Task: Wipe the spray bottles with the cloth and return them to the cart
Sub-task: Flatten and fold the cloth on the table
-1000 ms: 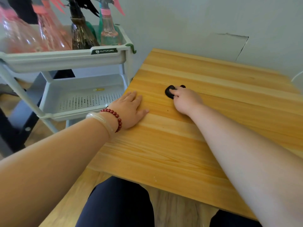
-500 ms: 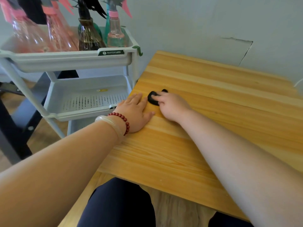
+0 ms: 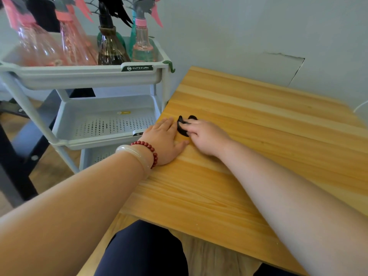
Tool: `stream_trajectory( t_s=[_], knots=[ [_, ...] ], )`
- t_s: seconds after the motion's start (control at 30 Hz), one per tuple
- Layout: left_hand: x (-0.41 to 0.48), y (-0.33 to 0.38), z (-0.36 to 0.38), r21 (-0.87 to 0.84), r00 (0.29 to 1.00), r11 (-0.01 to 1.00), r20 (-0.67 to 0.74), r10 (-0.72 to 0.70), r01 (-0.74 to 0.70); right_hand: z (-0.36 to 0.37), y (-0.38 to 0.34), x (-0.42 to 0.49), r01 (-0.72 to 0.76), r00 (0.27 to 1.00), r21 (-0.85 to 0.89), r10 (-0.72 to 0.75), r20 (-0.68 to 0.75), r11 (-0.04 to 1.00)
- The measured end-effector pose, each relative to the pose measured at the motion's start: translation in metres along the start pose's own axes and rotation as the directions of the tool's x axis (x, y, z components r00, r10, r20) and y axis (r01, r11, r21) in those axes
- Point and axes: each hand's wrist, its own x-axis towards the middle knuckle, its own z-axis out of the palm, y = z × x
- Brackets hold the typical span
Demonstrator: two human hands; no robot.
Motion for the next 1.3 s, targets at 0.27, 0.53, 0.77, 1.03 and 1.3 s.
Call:
stream_trajectory(
  t_s=[0.27, 0.53, 0.77, 1.03, 1.3],
  knots=[
    [-0.018, -0.021, 0.002, -0.057, 0.998, 0.996, 0.014, -0.063, 0.064, -0.026, 0.03, 0.012, -0.468, 0.883, -0.146, 0.466, -0.048, 0.872],
    [-0.017, -0.021, 0.007, -0.095, 0.997, 0.993, -0.025, -0.072, 0.069, -0.008, -0.02, 0.05, -0.106, 0.99, -0.127, 0.116, 0.08, 0.986],
    [-0.016, -0.021, 0.007, -0.088, 0.997, 0.994, -0.042, -0.068, 0.064, -0.009, -0.037, 0.053, -0.108, 0.986, -0.182, 0.129, 0.109, 0.977],
    [-0.017, -0.021, 0.007, -0.068, 0.997, 0.996, -0.042, -0.063, 0.06, -0.026, 0.019, 0.018, -0.453, 0.89, -0.157, 0.454, -0.032, 0.878],
    [-0.031, -0.008, 0.002, 0.109, 0.981, 0.993, -0.192, -0.03, 0.052, -0.002, -0.027, -0.019, -0.244, 0.965, -0.18, 0.256, 0.049, 0.953]
  ],
)
